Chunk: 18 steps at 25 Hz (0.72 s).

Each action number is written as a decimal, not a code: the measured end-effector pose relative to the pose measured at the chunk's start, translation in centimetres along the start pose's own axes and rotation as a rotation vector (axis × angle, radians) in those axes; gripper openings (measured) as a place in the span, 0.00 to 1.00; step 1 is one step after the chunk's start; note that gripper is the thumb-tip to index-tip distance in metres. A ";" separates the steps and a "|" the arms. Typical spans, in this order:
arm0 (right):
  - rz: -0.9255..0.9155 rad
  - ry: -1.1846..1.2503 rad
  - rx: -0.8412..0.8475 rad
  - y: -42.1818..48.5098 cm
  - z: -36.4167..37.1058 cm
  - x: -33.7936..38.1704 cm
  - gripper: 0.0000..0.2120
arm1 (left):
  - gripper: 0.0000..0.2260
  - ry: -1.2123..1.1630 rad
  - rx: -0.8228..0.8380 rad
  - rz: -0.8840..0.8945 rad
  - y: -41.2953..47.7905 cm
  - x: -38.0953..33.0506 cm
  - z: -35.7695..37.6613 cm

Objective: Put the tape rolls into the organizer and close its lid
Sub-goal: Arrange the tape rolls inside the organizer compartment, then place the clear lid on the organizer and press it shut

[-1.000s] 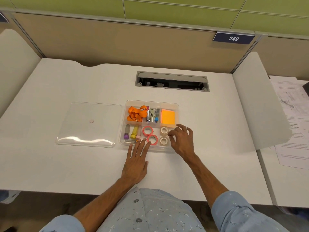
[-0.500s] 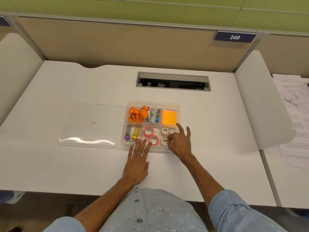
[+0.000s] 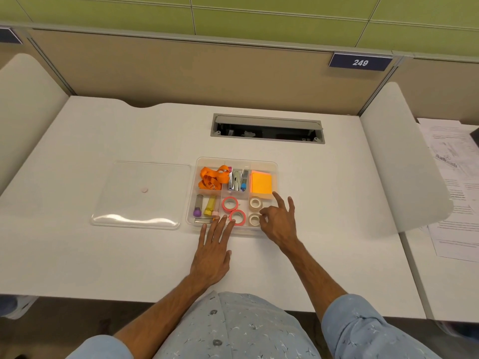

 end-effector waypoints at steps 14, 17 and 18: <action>-0.298 0.085 -0.128 0.0 1.0 10.0 0.26 | 0.29 -0.036 -0.169 -0.088 -1.1 7.2 -4.1; -0.419 0.033 -0.033 0.2 3.5 15.0 0.26 | 0.29 -0.004 -0.174 -0.199 -2.1 11.9 -5.4; -0.460 0.019 0.003 0.1 4.5 16.7 0.26 | 0.29 0.004 -0.171 -0.237 -2.6 13.5 -5.7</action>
Point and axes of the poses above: each hand's wrist, its own y-axis towards the middle knuckle, its own z-axis out of the palm, x = y × z, the point moved 7 cm from there along y, towards the middle knuckle, and after that the axes turned 8 degrees about y, right-handed, at the moved point
